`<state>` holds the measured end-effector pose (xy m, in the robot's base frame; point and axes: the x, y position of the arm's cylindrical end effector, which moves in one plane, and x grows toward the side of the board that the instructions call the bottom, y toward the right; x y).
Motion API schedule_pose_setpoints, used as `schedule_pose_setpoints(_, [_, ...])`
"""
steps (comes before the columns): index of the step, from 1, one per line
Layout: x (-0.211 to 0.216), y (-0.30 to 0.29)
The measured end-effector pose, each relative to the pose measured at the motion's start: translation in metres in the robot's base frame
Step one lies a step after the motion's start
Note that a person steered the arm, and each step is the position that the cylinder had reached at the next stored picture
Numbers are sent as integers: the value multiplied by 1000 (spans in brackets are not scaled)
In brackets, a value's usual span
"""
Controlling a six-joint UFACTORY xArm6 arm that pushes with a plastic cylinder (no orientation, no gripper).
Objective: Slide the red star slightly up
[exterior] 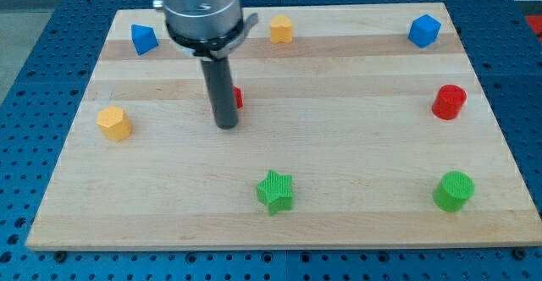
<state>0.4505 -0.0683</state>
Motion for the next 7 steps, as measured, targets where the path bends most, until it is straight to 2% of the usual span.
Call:
schedule_pose_setpoints(2, [-41,50])
schedule_pose_setpoints(3, [-63,51])
schedule_pose_setpoints(4, [-61,51])
schedule_pose_setpoints(5, [-42,91])
schedule_pose_setpoints(7, [-37,89])
